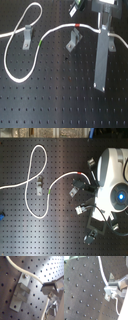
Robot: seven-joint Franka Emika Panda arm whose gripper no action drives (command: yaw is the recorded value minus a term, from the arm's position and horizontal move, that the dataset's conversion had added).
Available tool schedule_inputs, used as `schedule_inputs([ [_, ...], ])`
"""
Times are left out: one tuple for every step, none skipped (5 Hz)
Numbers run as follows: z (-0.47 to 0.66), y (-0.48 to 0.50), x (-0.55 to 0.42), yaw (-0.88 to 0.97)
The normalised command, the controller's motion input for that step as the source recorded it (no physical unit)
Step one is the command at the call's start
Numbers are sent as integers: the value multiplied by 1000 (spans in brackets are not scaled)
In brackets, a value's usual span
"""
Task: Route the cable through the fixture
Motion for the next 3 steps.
schedule_inputs([
  [-497, -277, 68, 0],
  [-358, -266, 98, -77],
  [-240, -297, 179, -283],
])
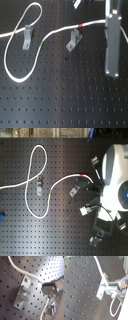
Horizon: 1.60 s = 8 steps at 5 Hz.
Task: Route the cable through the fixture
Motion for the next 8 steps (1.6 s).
schedule_inputs([
  [-58, -300, 209, -654],
  [-42, -297, 184, -680],
  [0, 0, 0, -51],
  [68, -580, -70, -223],
  [1, -134, -48, 0],
  [1, -29, -16, 0],
  [13, -282, -229, 106],
  [11, -237, -322, 206],
])
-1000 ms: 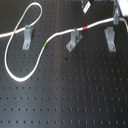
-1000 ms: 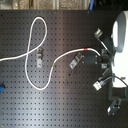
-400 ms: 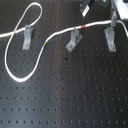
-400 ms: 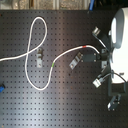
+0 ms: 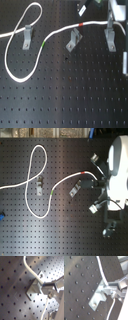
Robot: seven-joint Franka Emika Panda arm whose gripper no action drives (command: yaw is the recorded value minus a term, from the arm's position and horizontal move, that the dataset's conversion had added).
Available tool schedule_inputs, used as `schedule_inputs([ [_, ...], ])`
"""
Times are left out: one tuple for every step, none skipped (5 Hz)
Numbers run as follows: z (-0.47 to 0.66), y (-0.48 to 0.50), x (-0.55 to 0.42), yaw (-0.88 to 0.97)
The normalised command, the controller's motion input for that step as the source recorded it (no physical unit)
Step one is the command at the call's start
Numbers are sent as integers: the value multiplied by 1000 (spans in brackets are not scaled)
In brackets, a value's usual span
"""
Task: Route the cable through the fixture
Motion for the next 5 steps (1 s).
schedule_inputs([
  [20, 1, -25, 0],
  [190, 43, -303, 303],
  [254, 72, -267, 346],
  [752, 40, -137, 146],
  [749, 78, 29, 0],
])
